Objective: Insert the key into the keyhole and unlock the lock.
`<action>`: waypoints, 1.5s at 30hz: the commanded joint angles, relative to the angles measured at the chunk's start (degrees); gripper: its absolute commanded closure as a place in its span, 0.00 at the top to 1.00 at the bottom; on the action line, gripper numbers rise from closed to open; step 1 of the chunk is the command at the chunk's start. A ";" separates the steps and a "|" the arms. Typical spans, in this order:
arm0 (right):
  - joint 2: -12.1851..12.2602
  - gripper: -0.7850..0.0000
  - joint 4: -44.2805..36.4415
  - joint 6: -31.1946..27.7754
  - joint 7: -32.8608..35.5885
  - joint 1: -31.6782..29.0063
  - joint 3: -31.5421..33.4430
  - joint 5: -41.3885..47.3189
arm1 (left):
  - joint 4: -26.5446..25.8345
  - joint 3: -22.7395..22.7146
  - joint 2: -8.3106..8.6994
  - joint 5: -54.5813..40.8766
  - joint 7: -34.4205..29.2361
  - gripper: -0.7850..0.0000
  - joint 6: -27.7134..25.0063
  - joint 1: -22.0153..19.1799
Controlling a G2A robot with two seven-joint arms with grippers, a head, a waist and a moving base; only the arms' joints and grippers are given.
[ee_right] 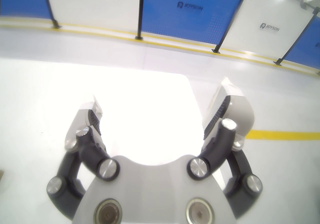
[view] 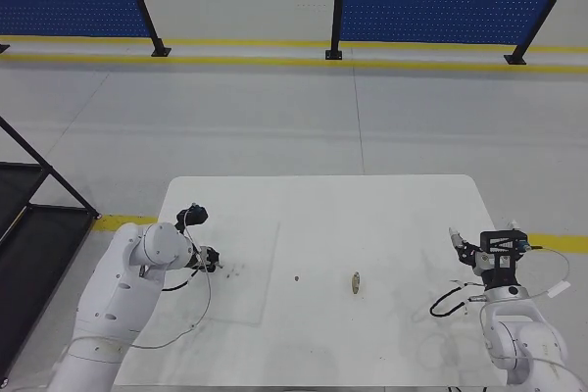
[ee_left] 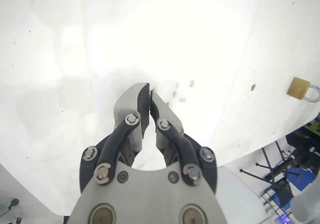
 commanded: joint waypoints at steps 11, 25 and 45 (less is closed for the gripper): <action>0.00 1.00 0.00 0.00 0.00 0.00 0.00 0.00 | -9.33 0.27 0.72 7.96 4.65 0.00 1.30 5.02; 0.00 1.00 0.00 0.00 0.00 0.00 0.00 0.00 | -19.52 -4.11 0.63 -0.37 14.68 0.00 -1.64 12.84; 0.00 1.00 0.00 0.00 0.00 0.00 0.00 0.00 | -1.00 -18.10 1.37 -58.17 5.68 0.00 -26.40 15.42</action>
